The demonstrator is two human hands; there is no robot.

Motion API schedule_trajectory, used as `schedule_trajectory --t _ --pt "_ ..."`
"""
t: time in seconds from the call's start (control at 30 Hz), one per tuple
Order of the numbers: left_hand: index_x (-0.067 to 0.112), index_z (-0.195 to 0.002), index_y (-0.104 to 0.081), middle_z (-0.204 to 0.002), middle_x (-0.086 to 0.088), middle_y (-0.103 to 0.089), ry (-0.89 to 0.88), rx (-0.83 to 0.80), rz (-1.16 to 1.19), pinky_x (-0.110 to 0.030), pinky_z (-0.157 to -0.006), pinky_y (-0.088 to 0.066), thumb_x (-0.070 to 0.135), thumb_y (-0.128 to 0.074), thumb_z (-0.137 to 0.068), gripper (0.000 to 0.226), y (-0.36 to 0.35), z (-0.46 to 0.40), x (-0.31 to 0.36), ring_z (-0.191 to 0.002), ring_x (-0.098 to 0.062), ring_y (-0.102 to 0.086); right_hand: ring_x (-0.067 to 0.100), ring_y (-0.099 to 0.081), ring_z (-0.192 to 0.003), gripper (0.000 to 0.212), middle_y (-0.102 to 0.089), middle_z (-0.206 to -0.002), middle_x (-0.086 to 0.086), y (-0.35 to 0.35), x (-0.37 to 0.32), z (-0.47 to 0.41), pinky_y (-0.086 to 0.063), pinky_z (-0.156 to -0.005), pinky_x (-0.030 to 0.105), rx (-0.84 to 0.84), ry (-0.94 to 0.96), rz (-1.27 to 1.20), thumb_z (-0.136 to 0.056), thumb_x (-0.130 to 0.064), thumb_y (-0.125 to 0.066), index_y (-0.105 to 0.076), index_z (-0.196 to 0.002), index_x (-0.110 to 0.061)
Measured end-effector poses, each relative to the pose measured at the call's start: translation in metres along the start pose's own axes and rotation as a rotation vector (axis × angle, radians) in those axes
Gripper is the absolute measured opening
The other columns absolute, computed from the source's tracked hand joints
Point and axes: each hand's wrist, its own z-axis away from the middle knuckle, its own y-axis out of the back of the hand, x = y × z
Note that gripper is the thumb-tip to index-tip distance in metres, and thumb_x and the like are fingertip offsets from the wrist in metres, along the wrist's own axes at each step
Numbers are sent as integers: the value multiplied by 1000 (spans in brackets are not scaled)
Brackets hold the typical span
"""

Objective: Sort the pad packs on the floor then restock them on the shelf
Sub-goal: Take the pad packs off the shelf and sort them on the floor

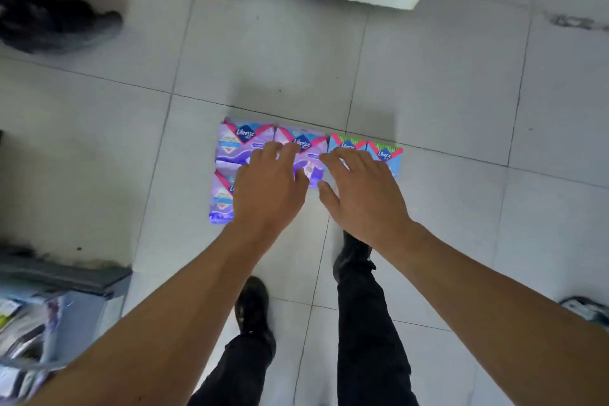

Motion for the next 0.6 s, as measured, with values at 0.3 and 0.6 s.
schedule_trajectory --t 0.3,0.6 --pt "21 -121 -60 -118 -5 -61 366 339 -37 -41 -78 -47 32 -58 -88 35 129 163 -149 -101 -31 -59 30 -61 -101 46 -64 -118 5 52 -227 10 -50 -77 41 34 482 54 -86 -41 -42 -62 -120 -16" --pt "21 -124 -57 -123 -5 -56 860 552 40 -47 -90 -43 32 -56 -89 37 161 353 -233 -111 -32 -53 31 -60 -101 44 -61 -121 5 27 -408 69 -48 -75 40 24 945 101 -89 -40 -51 -57 -125 -17"
